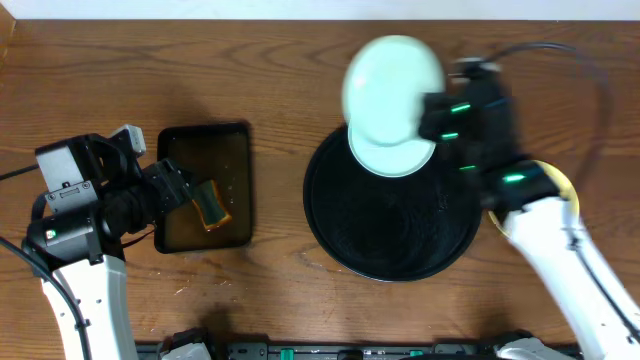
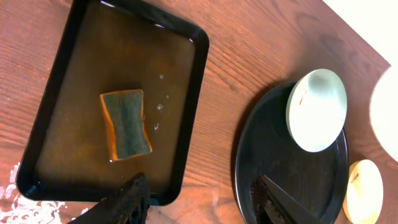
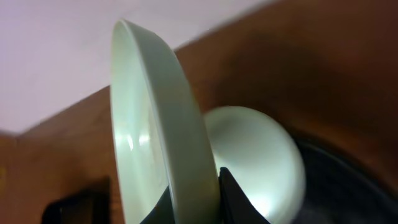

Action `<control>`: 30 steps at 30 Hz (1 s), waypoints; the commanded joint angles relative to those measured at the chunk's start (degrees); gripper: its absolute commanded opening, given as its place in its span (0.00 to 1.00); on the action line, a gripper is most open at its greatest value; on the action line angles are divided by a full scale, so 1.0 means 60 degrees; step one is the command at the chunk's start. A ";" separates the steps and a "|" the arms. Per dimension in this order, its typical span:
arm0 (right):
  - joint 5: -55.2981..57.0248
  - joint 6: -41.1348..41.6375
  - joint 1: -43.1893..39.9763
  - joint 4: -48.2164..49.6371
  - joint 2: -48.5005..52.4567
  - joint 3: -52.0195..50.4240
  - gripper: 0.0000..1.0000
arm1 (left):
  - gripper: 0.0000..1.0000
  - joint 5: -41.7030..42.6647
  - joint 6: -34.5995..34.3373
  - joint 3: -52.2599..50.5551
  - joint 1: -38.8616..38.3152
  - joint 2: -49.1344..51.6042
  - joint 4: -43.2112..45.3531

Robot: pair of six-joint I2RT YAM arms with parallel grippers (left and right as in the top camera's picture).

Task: Clean dirty plates on tray and stack at the side
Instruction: 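Carry the pale green plate right and set it at the table's right edge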

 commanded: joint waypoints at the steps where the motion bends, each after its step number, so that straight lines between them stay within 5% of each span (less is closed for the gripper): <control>1: -0.3107 0.0692 -0.2259 -0.0790 -0.0069 0.0076 0.01 | 0.55 -0.0055 -0.0076 0.0138 0.0040 -0.0033 0.0051; 8: -0.3661 0.0441 -0.6936 -0.2142 0.0568 0.0066 0.01 | 0.54 -0.0055 -0.0080 0.0138 0.0040 -0.0033 0.0051; 15: -0.3486 0.0517 -0.9865 -0.1989 0.1596 0.0066 0.01 | 0.54 -0.0051 -0.0080 0.0138 0.0040 -0.0015 0.0055; 30: -0.2663 0.0076 -1.0994 -0.0109 0.3952 0.0066 0.01 | 0.55 -0.0051 -0.0080 0.0138 0.0040 -0.0015 0.0047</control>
